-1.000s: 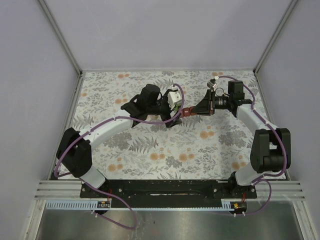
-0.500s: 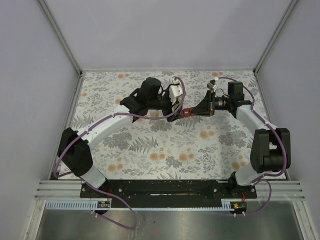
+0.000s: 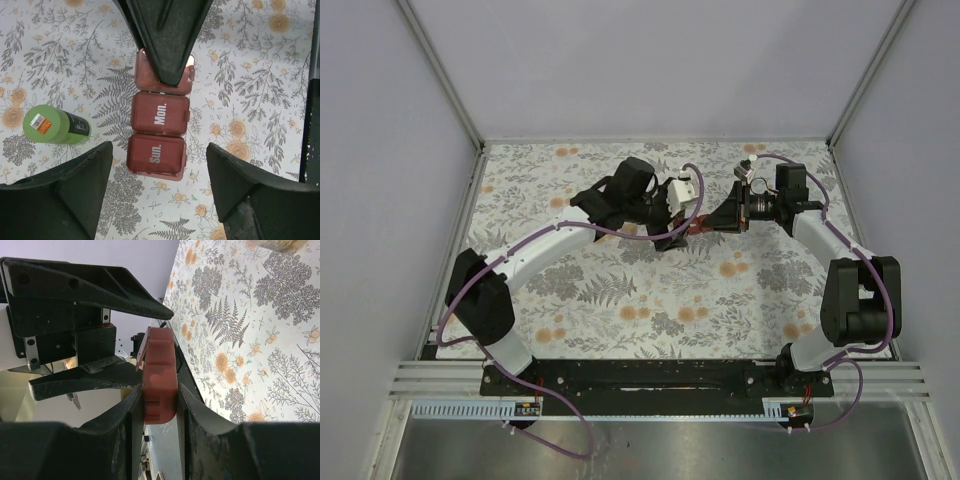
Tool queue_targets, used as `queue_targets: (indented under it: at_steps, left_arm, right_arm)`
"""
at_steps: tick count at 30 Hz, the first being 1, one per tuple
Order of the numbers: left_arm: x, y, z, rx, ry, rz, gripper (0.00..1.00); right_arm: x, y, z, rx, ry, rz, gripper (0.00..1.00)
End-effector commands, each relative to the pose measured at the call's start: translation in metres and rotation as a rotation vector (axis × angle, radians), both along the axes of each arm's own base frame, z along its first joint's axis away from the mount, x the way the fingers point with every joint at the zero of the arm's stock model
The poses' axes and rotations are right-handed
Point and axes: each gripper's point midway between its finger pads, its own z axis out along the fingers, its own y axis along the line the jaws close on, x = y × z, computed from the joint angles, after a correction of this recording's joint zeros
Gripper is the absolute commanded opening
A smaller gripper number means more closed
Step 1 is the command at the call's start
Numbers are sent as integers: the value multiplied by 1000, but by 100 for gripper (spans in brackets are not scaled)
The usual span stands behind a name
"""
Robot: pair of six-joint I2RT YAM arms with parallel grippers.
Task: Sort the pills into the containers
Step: Open the pill container at the center of the board.
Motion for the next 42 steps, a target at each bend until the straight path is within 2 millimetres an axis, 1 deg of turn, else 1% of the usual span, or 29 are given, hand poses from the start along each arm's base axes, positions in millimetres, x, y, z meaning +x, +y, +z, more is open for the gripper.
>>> queue_targets:
  at_steps: [1,3,7,13,14,16,19,21,27,32,37,42]
  left_arm:
    - [0,-7,27,-36,-58,-42,77]
    - [0,-8,27,-29,-51,-52,74]
    - [-1,-9,23,-4,-32,-72,63]
    - [-3,-9,21,18,-19,-102,53]
    - [-4,-9,22,24,-13,-111,50]
    - [-8,-9,21,35,5,-132,50]
    - [-14,-9,26,32,31,-162,49]
    - [-18,-8,28,35,50,-188,47]
    - [-27,-6,28,52,98,-228,46]
    - [-26,-6,32,32,126,-230,51]
    - [-23,-7,38,4,169,-221,51]
    - [-18,-8,37,11,163,-203,57]
  right_arm:
    - [-4,-1,15,14,-74,8,0]
    - [-4,-1,14,11,-75,6,0]
    - [-5,-1,15,11,-78,6,0]
    - [-6,-1,16,14,-83,10,0]
    - [-6,-1,15,15,-79,11,0]
    - [-6,-1,15,13,-81,11,0]
    - [-7,-1,14,14,-79,14,0]
    - [-8,-1,13,12,-80,17,0]
    - [-10,-2,11,-5,-87,20,0]
    - [-13,-3,9,-17,-100,32,0]
    - [-16,-4,9,-24,-113,38,0]
    - [-16,-4,10,-18,-115,44,0]
